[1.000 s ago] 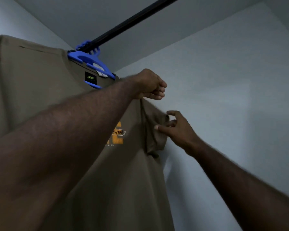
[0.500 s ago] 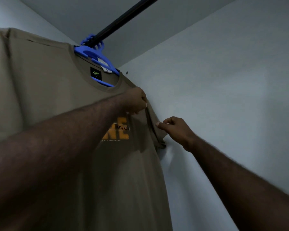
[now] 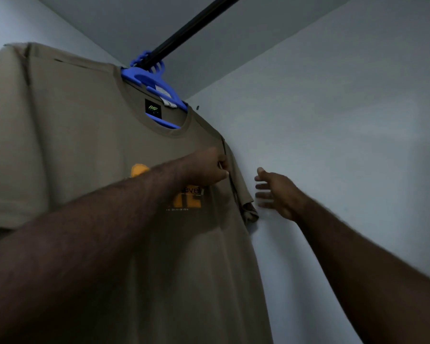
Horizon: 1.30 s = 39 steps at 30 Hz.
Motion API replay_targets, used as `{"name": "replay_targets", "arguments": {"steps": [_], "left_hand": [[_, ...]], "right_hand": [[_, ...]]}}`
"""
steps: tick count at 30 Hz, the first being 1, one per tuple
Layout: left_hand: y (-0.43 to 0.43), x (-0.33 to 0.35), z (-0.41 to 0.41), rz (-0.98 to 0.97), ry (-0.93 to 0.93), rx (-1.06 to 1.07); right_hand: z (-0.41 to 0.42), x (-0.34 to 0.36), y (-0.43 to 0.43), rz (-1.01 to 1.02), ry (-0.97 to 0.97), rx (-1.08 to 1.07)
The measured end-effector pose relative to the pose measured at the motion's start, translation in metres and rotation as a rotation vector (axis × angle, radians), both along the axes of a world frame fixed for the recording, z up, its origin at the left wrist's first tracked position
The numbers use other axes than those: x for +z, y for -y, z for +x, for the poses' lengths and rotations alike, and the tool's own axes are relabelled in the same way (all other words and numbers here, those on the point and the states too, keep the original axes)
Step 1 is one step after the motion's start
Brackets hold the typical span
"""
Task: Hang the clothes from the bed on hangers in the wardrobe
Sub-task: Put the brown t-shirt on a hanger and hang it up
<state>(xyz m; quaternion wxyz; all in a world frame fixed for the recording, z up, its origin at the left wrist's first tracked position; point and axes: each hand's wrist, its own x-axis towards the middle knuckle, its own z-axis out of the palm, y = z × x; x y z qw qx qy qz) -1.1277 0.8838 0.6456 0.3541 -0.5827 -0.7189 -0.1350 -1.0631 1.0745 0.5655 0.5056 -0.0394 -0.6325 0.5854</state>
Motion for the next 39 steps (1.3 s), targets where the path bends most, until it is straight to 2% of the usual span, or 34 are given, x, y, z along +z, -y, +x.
{"name": "replay_targets", "arguments": {"steps": [3,8,11,15,18,23,25,27,31,34,39], "left_hand": [[-0.002,-0.003,-0.001,-0.023,0.012,-0.002],[-0.005,-0.007,-0.004,-0.043,0.002,0.02],[-0.003,-0.007,-0.009,-0.019,-0.025,0.055],[0.004,-0.005,-0.02,-0.027,-0.101,0.142],[0.006,-0.003,-0.022,-0.046,-0.09,0.186],[0.002,0.007,-0.007,-0.01,-0.039,0.211],[-0.001,0.013,0.002,0.032,-0.13,0.22],[-0.005,0.022,0.007,0.069,-0.316,0.268],[-0.019,0.049,0.022,0.02,-0.593,0.318],[-0.03,0.06,0.026,-0.042,-0.673,0.378],[-0.047,0.065,0.018,-0.065,-0.686,0.487]], "right_hand": [[-0.012,-0.003,-0.002,0.034,0.174,0.023],[-0.018,0.008,0.004,0.151,0.151,-0.096],[0.005,0.03,-0.003,0.168,0.054,-0.217],[0.06,0.067,-0.021,0.072,-0.219,-0.516],[0.084,0.078,-0.029,0.053,-0.356,-0.596],[0.089,0.065,-0.029,0.091,-0.311,-0.562],[0.09,0.055,-0.027,0.076,-0.358,-0.585],[0.089,0.045,-0.026,0.064,-0.351,-0.606],[0.093,0.035,-0.026,0.088,-0.324,-0.573],[0.1,0.038,-0.023,0.126,-0.353,-0.56],[0.115,0.037,-0.02,0.133,-0.463,-0.552]]}}
